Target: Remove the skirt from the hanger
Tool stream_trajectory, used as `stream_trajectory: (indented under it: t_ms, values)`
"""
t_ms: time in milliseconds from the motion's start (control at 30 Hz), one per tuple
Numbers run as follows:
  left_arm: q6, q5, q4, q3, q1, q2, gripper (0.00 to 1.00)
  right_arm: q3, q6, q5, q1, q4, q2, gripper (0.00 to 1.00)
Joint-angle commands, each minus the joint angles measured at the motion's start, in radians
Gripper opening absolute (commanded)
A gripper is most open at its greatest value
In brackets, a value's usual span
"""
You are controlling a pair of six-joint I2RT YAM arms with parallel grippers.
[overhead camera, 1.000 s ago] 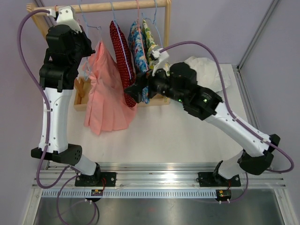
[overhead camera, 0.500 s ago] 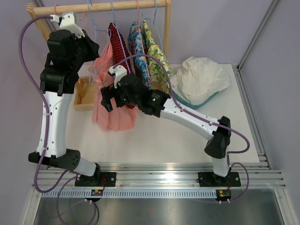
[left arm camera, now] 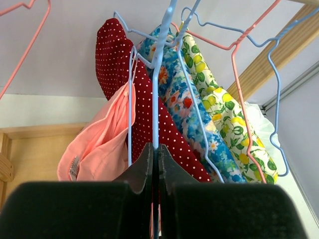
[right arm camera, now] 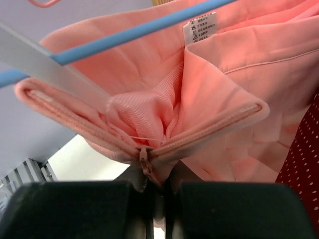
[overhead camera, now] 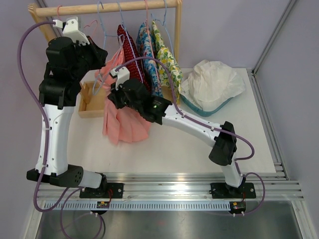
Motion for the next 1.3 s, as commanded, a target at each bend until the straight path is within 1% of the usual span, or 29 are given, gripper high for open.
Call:
stream_trajectory:
  t_ms: [0,33,67,167,200,267,300,433,533,567,667,800,900,933,967,1000,1033,1100,1133,1167,1233,1267]
  values:
    - [0.003,0.035,0.111,-0.036,-0.004,-0.057,0.0,0.022,-0.015,0.028,0.025,0.08,-0.044,0.0]
    - [-0.004,0.03,0.123,-0.057,-0.004,-0.061,0.0,0.015,-0.018,0.033,0.031,0.074,-0.058,0.0]
    - [-0.009,0.024,0.139,-0.116,-0.004,-0.072,0.0,0.013,-0.02,0.044,0.036,0.063,-0.082,0.0]
    - [-0.044,0.012,0.223,-0.221,-0.004,-0.118,0.0,0.004,-0.023,0.054,0.053,0.033,-0.139,0.0]
    - [-0.055,0.006,0.258,-0.282,-0.004,-0.124,0.0,-0.001,-0.023,0.056,0.061,0.025,-0.153,0.0]
    - [-0.089,-0.014,0.287,-0.33,-0.004,-0.146,0.0,0.002,-0.024,0.056,0.084,0.017,-0.189,0.0]
    - [-0.098,-0.022,0.321,-0.379,-0.004,-0.152,0.0,0.005,-0.027,0.06,0.091,0.007,-0.2,0.0]
    - [-0.145,-0.048,0.396,-0.468,-0.004,-0.17,0.0,0.062,-0.036,0.062,0.146,-0.029,-0.232,0.0]
    - [-0.158,-0.069,0.444,-0.505,-0.005,-0.17,0.0,0.094,-0.043,0.064,0.2,-0.053,-0.24,0.0]
    - [-0.158,-0.086,0.456,-0.51,-0.005,-0.167,0.0,0.099,-0.049,0.073,0.235,-0.064,-0.248,0.0]
    - [-0.146,-0.138,0.462,-0.502,-0.005,-0.16,0.0,0.105,-0.059,0.097,0.289,-0.076,-0.26,0.0]
    - [-0.112,-0.174,0.446,-0.444,-0.005,-0.135,0.0,0.085,-0.053,0.126,0.366,-0.11,-0.279,0.0]
    - [-0.084,-0.181,0.404,-0.36,-0.005,-0.114,0.0,0.01,-0.041,0.16,0.415,-0.113,-0.314,0.0]
    - [-0.069,-0.177,0.387,-0.337,-0.005,-0.106,0.0,-0.063,-0.032,0.171,0.423,-0.107,-0.327,0.0]
    - [-0.061,-0.166,0.351,-0.285,-0.005,-0.104,0.0,-0.109,-0.02,0.189,0.426,-0.083,-0.36,0.0]
    - [-0.049,-0.155,0.323,-0.258,-0.005,-0.101,0.0,-0.155,0.0,0.202,0.426,-0.07,-0.377,0.0]
    - [-0.029,-0.134,0.297,-0.235,-0.005,-0.101,0.0,-0.239,0.006,0.22,0.426,-0.06,-0.392,0.0]
    - [-0.002,-0.1,0.217,-0.185,-0.005,-0.11,0.0,-0.322,0.01,0.278,0.426,-0.044,-0.423,0.0]
    - [0.026,-0.064,0.19,-0.178,-0.005,-0.12,0.0,-0.34,0.008,0.3,0.426,-0.044,-0.432,0.0]
    - [0.035,-0.06,0.141,-0.181,-0.005,-0.147,0.0,-0.35,0.0,0.344,0.418,-0.041,-0.432,0.0]
    - [0.061,0.025,0.088,-0.217,-0.007,-0.187,0.0,-0.351,-0.007,0.355,0.401,-0.05,-0.424,0.0]
    - [0.064,0.039,0.041,-0.235,-0.01,-0.233,0.0,-0.341,-0.007,0.363,0.371,-0.066,-0.409,0.0]
